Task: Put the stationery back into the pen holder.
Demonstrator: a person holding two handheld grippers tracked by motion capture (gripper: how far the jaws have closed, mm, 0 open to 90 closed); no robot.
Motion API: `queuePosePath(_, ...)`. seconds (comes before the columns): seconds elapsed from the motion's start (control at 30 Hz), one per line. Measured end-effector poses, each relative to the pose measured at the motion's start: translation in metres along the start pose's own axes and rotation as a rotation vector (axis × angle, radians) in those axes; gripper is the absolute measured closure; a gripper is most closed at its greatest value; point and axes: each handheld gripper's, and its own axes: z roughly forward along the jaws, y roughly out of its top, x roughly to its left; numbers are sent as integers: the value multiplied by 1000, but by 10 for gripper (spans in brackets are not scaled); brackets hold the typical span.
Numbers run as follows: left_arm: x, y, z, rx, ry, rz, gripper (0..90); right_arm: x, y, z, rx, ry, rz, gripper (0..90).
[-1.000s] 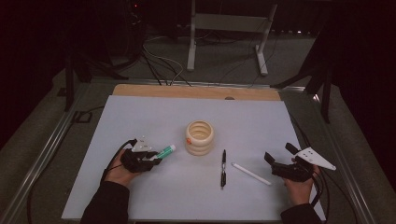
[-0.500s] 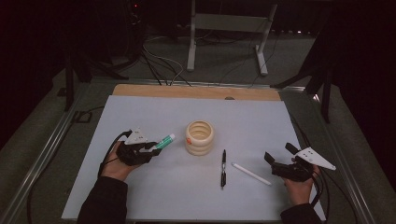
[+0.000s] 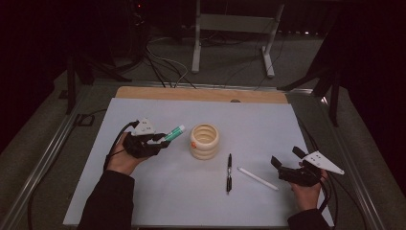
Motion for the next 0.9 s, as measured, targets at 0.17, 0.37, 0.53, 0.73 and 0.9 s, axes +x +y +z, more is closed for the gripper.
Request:
queuePosePath(0.17, 0, 10, 6, 1, -6, 6, 659, 0, 0, 0, 1, 0, -1, 2)
queuePosePath(0.37, 0, 22, 15, 11, -24, 11, 659, 0, 0, 0, 1, 0, 0, 2)
queuePosePath(0.53, -1, 28, 23, 19, -37, 12, 659, 0, 0, 0, 1, 0, 0, 2)
queuePosePath(0.73, -1, 33, 31, 33, -49, 11, 658, 0, 0, 0, 1, 0, 1, 2)
queuePosePath(0.9, -2, 36, 37, 41, -56, 8, 657, 0, 0, 0, 2, 1, -1, 2)
